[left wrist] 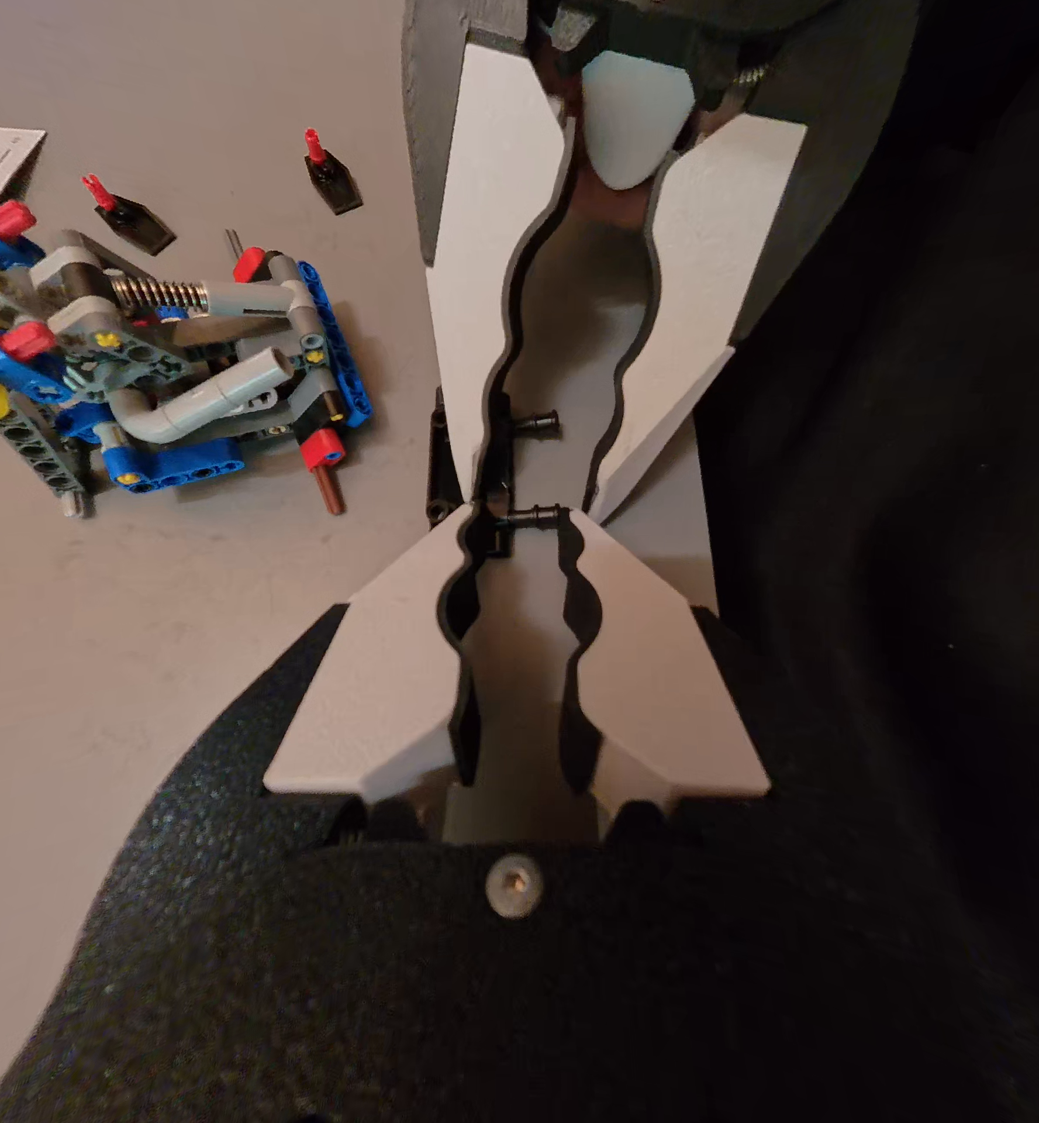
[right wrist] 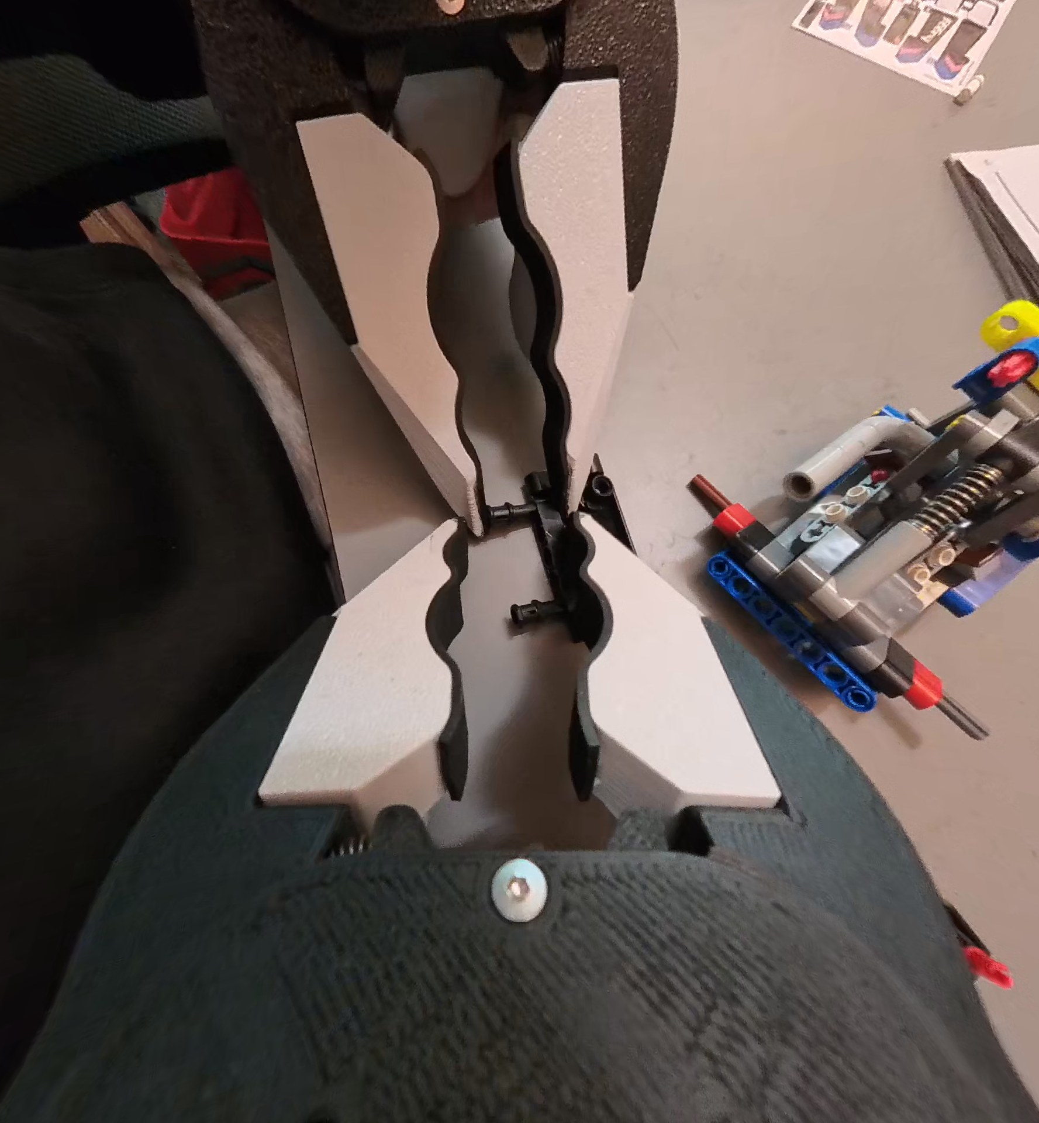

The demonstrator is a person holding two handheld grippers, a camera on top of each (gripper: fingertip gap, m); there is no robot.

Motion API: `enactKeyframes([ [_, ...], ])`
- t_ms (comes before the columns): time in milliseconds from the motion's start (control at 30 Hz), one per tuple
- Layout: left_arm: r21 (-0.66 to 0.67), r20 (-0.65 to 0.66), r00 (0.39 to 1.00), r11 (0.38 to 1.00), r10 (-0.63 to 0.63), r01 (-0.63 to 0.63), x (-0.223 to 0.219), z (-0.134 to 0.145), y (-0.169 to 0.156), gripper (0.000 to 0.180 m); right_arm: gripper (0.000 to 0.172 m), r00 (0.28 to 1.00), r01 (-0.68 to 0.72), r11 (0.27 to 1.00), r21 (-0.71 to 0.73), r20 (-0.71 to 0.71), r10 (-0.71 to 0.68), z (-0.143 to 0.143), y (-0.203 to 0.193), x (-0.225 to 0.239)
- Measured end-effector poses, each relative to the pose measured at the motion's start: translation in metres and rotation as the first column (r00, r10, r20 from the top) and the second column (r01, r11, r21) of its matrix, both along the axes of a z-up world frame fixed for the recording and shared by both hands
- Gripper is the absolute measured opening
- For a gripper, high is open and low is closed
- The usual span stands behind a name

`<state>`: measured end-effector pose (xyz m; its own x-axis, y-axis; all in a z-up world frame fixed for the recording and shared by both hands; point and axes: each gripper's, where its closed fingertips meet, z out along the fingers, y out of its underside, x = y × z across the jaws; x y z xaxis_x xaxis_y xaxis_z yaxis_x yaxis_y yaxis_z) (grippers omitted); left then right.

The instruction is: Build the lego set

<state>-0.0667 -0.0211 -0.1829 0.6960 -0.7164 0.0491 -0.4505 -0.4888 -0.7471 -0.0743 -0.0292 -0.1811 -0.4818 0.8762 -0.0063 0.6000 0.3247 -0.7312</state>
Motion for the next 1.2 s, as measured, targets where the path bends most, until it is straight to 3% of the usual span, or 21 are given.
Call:
enactKeyframes([
  [333, 0.041, -0.037, 0.999, 0.999, 0.017, -0.015, 0.000, 0.001, -0.001, 0.020, 0.030, 1.000, 0.007, 0.999, -0.048, -0.017, -0.008, 0.000, -0.001, -0.001],
  [500, 0.171, -0.132, 0.984, 0.981, 0.119, -0.095, -0.006, 0.005, 0.001, 0.024, 0.029, 0.999, 0.027, 0.999, -0.027, -0.030, -0.028, 0.000, 0.001, -0.002],
  [600, 0.241, -0.178, 0.969, 0.963, 0.169, -0.124, -0.011, 0.007, 0.002, 0.035, 0.028, 0.999, 0.015, 1.000, -0.023, -0.032, -0.016, 0.000, -0.001, -0.001],
  [700, 0.184, -0.135, 0.975, 0.971, 0.178, -0.152, -0.013, 0.006, 0.003, 0.044, 0.028, 0.999, 0.001, 1.000, -0.014, -0.037, -0.002, 0.000, -0.002, 0.000],
  [867, 0.009, -0.019, 0.996, 0.996, 0.087, -0.087, -0.006, -0.001, -0.001, 0.041, 0.029, 0.999, -0.037, 0.999, -0.020, -0.034, 0.036, 0.000, -0.006, 0.002],
  [1200, 0.006, -0.023, 0.998, 0.999, 0.052, -0.052, -0.005, -0.001, 0.000, 0.040, 0.028, 0.998, -0.059, 0.996, -0.062, -0.009, 0.058, 0.000, -0.008, 0.001],
])
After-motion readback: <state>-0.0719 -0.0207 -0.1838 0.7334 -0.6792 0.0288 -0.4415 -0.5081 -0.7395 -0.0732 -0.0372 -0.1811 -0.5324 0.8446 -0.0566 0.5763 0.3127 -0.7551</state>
